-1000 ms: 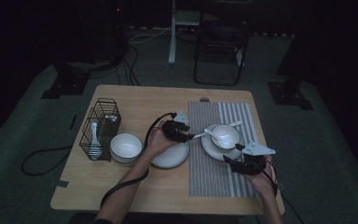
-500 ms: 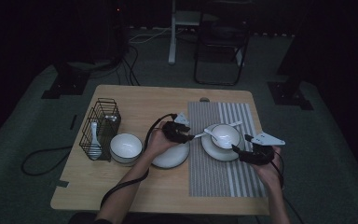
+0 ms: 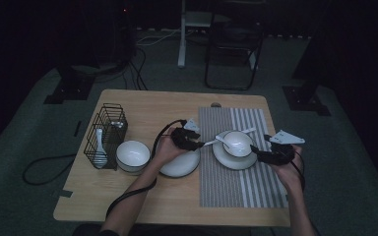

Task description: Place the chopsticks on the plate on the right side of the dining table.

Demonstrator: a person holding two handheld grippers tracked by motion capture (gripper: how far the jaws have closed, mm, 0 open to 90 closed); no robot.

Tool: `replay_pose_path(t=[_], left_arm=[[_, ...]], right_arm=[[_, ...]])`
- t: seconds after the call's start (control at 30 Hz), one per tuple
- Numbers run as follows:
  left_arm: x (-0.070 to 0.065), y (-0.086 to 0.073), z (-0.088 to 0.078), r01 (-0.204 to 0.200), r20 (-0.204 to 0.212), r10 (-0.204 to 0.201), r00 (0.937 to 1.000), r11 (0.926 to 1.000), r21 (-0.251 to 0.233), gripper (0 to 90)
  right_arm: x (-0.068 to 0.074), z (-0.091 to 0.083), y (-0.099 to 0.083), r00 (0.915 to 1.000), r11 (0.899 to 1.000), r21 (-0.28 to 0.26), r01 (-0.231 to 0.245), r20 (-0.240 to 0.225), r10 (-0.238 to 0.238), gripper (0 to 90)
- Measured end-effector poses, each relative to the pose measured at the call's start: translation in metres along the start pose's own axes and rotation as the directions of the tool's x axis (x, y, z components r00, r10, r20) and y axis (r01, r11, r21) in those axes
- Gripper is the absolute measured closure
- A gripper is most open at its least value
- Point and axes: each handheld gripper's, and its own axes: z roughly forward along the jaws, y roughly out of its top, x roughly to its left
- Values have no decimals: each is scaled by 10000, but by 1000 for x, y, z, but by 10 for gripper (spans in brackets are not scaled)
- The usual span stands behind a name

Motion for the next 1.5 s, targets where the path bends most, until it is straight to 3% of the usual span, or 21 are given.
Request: replay_pose_path(t=[0.17, 0.33, 0.6, 1.5], left_arm=[[-1, 1, 2, -48, 63, 48, 10000, 10000, 15, 557], [-2, 2, 4, -103, 129, 102, 9999, 9999, 51, 557], [-3, 1, 8, -100, 170, 99, 9998, 9999, 83, 558], [-4, 1, 14, -176, 278, 169, 9995, 9995, 253, 571]], right_arm=[[-9, 2, 2, 9999, 9999, -24, 109, 11, -109, 289], [-22, 6, 2, 9995, 9996, -89, -282, 171, 284, 293], [-32, 17, 0, 9969, 9972, -140, -731, 295, 735, 294], [-49, 71, 7, 9814, 9842, -88, -1767, 747, 1768, 319]])
